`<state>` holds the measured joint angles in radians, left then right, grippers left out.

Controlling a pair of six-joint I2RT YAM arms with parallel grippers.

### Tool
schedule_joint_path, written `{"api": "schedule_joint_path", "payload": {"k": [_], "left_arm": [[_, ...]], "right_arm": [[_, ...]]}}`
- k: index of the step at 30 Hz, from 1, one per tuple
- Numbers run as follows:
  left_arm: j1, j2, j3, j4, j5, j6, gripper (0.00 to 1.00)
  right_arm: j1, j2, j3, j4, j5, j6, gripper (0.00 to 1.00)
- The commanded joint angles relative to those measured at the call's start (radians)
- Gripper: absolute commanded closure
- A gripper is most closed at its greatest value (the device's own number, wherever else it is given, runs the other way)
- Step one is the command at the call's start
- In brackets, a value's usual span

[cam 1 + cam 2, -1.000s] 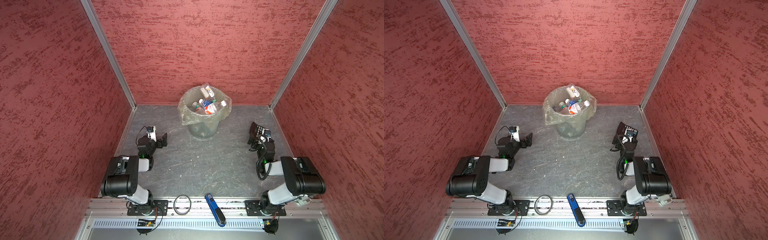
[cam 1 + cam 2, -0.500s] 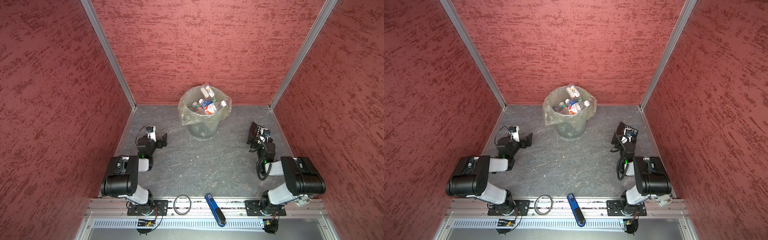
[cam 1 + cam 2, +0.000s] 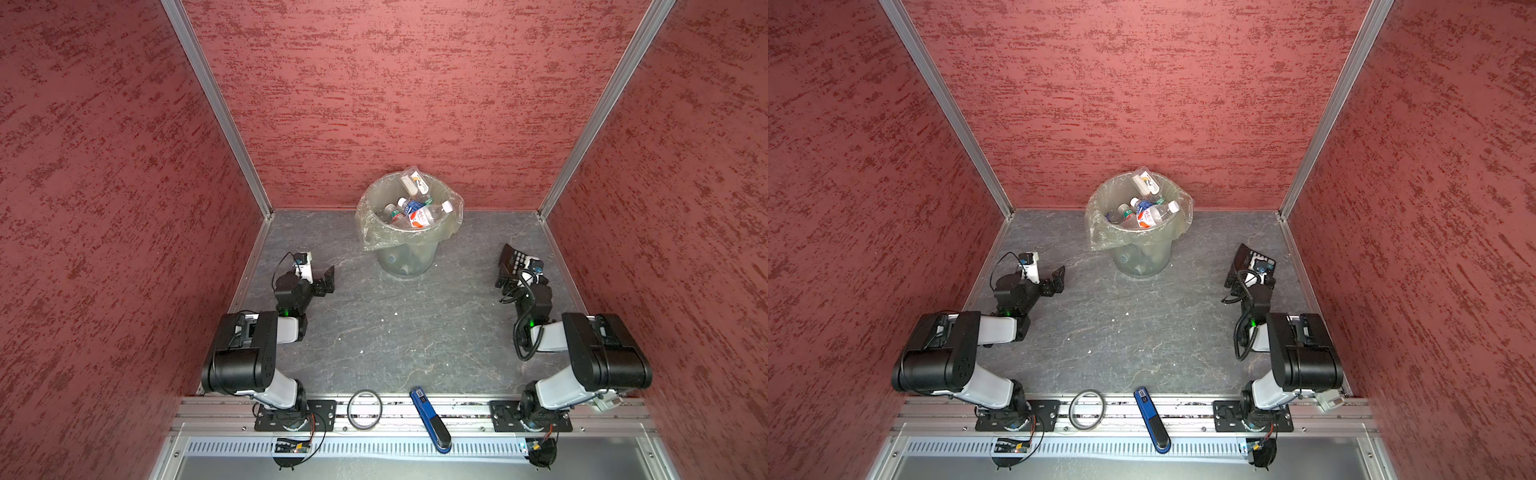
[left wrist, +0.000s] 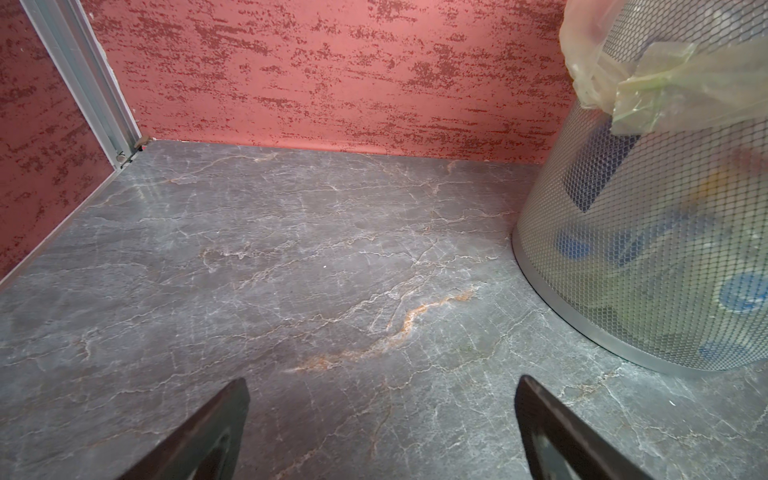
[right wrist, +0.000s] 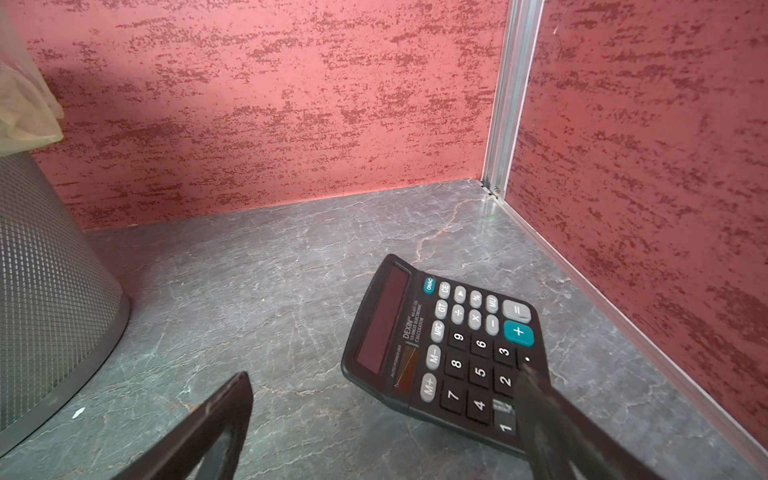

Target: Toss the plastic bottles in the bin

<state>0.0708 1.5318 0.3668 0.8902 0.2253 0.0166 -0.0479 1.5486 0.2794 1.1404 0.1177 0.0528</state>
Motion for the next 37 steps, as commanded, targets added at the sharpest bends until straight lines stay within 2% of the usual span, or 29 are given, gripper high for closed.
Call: {"api": "schedule_joint_path", "payload": {"k": [1,5,37], "left_arm": [[-0.006,0.002,0.006,0.011,-0.015,0.014,0.0],[-0.004,0.001,0.006,0.012,-0.01,0.012,0.01],[0.004,0.004,0.01,0.007,0.003,0.005,0.0]], "right_arm": [[-0.004,0.001,-0.01,0.041,0.021,0.006,0.01],[0.004,0.002,-0.004,0.032,-0.054,-0.031,0.01],[0.007,0.004,0.006,0.012,-0.036,-0.027,0.01]]}}
